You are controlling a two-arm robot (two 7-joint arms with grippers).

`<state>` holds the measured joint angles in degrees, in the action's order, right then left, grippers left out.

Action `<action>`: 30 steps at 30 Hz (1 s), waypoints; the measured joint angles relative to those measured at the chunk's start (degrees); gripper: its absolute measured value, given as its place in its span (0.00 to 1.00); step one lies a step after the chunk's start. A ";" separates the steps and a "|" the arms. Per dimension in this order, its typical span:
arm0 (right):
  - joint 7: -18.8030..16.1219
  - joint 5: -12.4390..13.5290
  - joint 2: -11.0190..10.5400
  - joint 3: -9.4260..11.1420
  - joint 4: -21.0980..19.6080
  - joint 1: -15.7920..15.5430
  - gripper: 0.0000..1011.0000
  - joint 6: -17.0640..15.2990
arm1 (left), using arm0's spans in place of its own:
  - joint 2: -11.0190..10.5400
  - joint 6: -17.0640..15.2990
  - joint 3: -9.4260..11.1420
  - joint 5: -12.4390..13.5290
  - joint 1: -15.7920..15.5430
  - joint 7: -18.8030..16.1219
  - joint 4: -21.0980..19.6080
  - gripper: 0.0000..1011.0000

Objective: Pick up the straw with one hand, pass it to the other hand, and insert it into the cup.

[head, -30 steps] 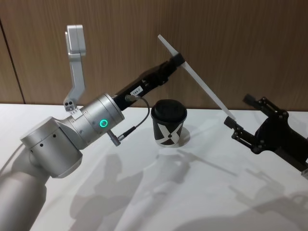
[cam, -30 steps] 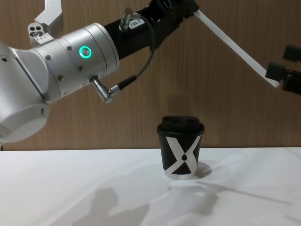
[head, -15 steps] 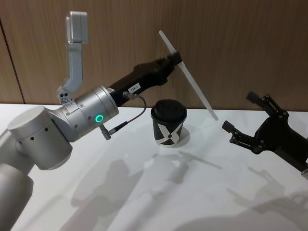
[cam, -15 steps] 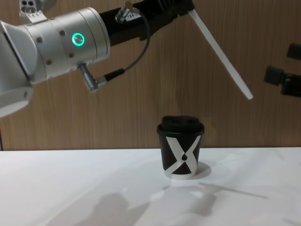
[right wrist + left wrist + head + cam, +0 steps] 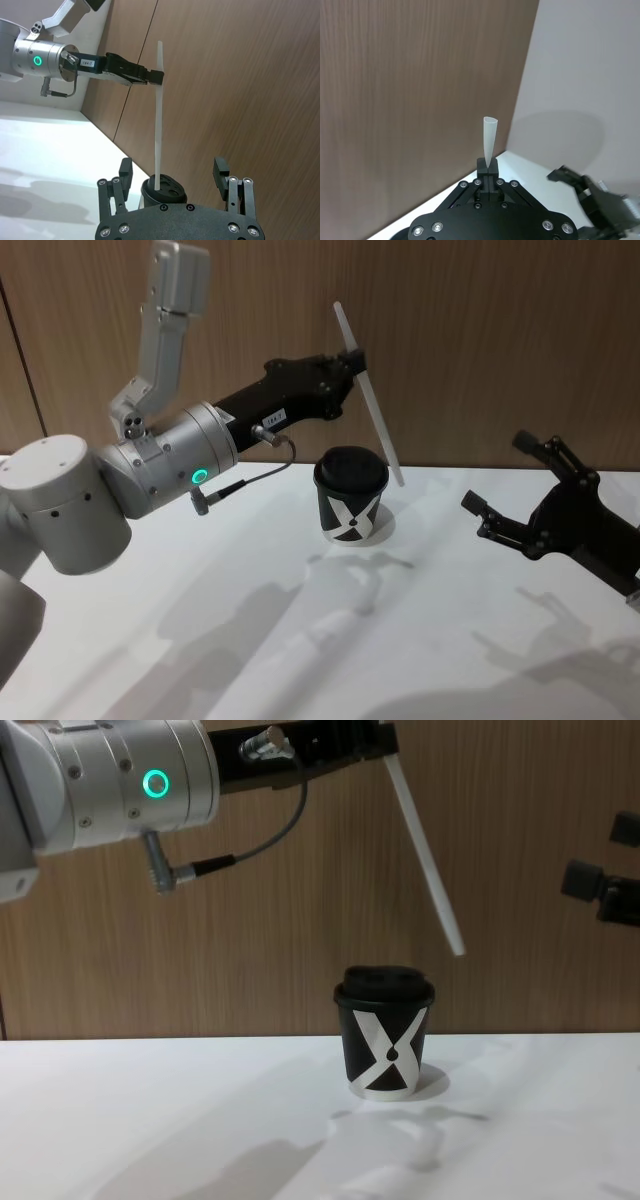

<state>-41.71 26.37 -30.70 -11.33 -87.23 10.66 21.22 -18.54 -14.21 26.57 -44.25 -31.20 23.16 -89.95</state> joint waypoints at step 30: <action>0.00 0.00 0.00 0.00 0.00 0.00 0.99 0.00 | -0.86 3.15 4.77 13.05 -4.35 -4.79 3.16 0.00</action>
<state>-41.71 26.37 -30.70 -11.32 -87.23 10.66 21.22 -19.40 -11.06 31.34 -31.20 -35.55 18.37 -86.79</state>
